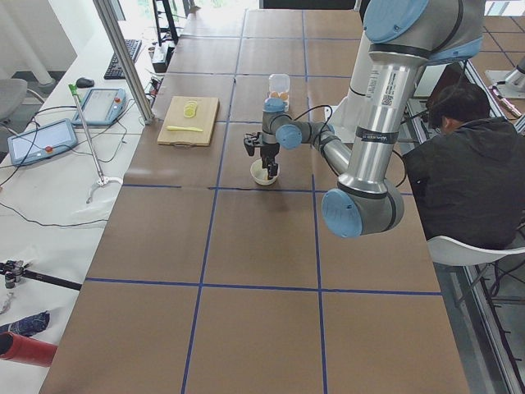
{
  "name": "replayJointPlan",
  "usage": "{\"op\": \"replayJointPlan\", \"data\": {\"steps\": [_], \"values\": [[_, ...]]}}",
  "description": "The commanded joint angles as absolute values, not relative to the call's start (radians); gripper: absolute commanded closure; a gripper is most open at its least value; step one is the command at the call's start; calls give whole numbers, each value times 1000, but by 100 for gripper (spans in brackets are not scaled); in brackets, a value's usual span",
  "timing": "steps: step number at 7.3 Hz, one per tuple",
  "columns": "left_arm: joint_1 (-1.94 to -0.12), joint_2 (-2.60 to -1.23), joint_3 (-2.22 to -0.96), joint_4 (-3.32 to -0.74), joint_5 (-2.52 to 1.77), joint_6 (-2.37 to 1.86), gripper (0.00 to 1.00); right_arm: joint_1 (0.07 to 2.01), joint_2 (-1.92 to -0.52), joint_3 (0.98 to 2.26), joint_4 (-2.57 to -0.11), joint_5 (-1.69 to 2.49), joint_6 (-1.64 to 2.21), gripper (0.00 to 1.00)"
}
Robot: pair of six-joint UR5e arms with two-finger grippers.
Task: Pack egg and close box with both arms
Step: 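Close the left gripper on the brown egg inside the bowl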
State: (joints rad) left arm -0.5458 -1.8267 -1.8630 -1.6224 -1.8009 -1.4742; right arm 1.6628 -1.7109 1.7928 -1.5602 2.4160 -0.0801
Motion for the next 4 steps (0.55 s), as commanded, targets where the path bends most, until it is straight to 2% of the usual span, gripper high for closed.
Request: {"op": "replayJointPlan", "data": {"steps": [1,4], "values": [[-538,-1827,-1859,-1621,-1801,-1474,19,1663,-1710,1793,-1560,2416,-80,0],[-525,-1844,-1855,-1621,-1802,-1477,19,1663,-1709,1795,-1560,2418,-81,0]]}}
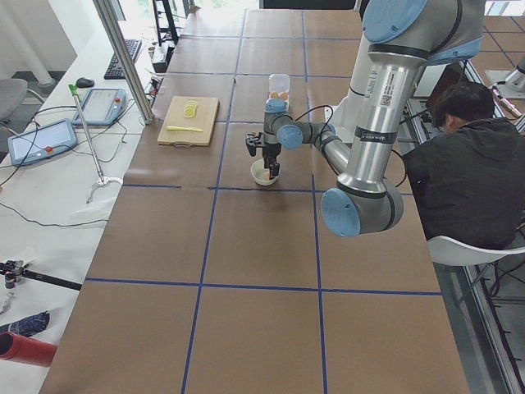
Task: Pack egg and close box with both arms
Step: 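Close the left gripper on the brown egg inside the bowl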
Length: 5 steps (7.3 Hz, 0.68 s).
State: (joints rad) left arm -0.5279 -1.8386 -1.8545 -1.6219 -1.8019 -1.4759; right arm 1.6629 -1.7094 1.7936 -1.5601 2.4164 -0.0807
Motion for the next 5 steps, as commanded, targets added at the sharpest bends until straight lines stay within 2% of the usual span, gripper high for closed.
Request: {"op": "replayJointPlan", "data": {"steps": [1,5], "values": [[-525,-1845,-1853,-1621,-1802,-1477,21,1663,-1709,1793,-1560,2416,-81,0],[-525,-1844,-1852,-1621,-1802,-1476,34,1663,-1709,1796,-1560,2434,-80,0]]}}
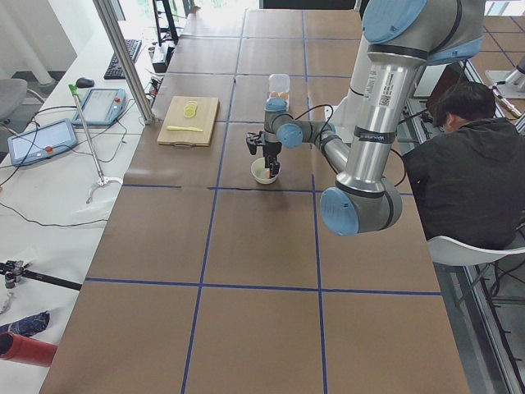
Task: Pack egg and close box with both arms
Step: 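Close the left gripper on the brown egg inside the bowl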
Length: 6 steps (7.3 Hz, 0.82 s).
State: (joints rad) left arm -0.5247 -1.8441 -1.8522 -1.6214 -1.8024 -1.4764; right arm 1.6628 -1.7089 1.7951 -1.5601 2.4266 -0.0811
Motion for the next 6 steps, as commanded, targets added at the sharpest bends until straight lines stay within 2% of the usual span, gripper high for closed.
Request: {"op": "replayJointPlan", "data": {"steps": [1,3,4,5,6], "values": [[-525,-1844,-1852,-1621,-1802,-1476,38,1663,-1709,1796,-1559,2434,-81,0],[-525,-1844,-1855,-1620,-1802,-1477,54,1663,-1709,1796,-1559,2434,-81,0],[-525,-1845,-1855,-1620,-1801,-1477,69,1663,-1709,1796,-1559,2434,-81,0],[-525,-1844,-1855,-1618,-1801,-1476,91,1663,-1709,1796,-1559,2436,-81,0],[-526,-1844,-1864,-1617,-1799,-1476,100,1663,-1709,1796,-1560,2436,-81,0]]}}
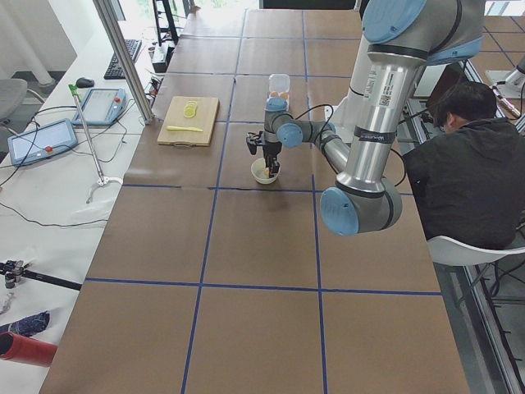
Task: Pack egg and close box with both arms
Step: 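Close the left gripper on the brown egg inside the bowl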
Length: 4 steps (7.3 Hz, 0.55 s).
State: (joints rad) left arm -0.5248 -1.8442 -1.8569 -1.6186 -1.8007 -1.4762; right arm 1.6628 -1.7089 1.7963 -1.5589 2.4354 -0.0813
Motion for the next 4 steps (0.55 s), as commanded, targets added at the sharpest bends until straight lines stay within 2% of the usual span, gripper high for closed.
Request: {"op": "replayJointPlan", "data": {"steps": [1,3,4], "values": [[-534,-1842,-1874,-1612,-1799,-1476,100,1663,-1709,1796,-1559,2436,-81,0],[-548,-1830,-1940,-1570,-1798,-1477,100,1663,-1709,1798,-1560,2436,-81,0],[-560,-1835,-2024,-1481,-1798,-1477,100,1663,-1709,1796,-1560,2436,-81,0]]}}
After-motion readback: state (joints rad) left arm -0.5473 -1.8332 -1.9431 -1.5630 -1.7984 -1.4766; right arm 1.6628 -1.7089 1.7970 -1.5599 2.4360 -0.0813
